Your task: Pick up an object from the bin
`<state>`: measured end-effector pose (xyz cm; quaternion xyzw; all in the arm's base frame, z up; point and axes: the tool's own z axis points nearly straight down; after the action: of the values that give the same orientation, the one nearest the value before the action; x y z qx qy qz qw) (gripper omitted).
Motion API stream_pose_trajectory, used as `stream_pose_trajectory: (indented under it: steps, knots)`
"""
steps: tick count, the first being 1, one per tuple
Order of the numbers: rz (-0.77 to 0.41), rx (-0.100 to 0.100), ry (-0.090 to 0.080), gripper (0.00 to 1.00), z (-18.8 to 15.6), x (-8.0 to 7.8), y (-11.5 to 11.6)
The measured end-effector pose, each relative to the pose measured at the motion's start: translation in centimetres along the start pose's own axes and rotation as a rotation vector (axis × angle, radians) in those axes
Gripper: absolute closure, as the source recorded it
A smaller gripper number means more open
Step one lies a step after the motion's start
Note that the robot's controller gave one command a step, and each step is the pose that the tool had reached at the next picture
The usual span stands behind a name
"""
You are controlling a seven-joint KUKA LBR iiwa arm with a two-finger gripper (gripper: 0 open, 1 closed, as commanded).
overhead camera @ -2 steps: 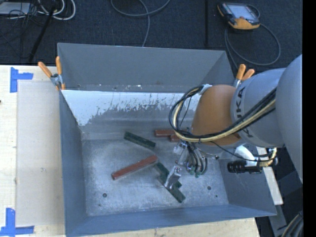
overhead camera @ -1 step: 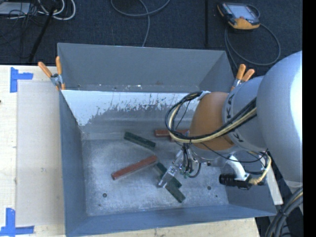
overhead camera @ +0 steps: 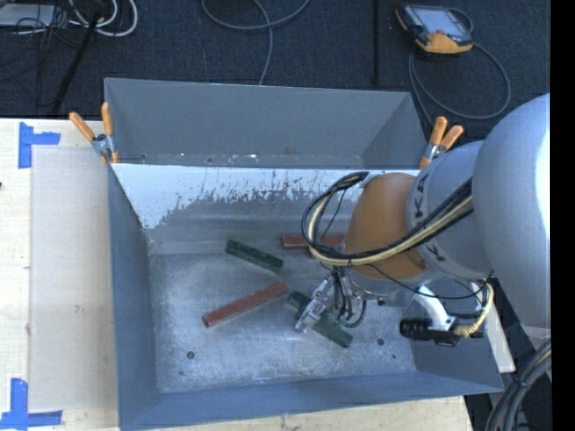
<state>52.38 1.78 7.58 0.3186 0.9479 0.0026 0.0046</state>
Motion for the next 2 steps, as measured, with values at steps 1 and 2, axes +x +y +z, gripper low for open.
stream_pose_trajectory:
  steps: [1,2]
  knots:
    - [0.000,0.000,0.000,1.00,0.00,0.00,0.00]
    - [-0.001,0.001,0.001,1.00,-0.05,-0.01,0.03]
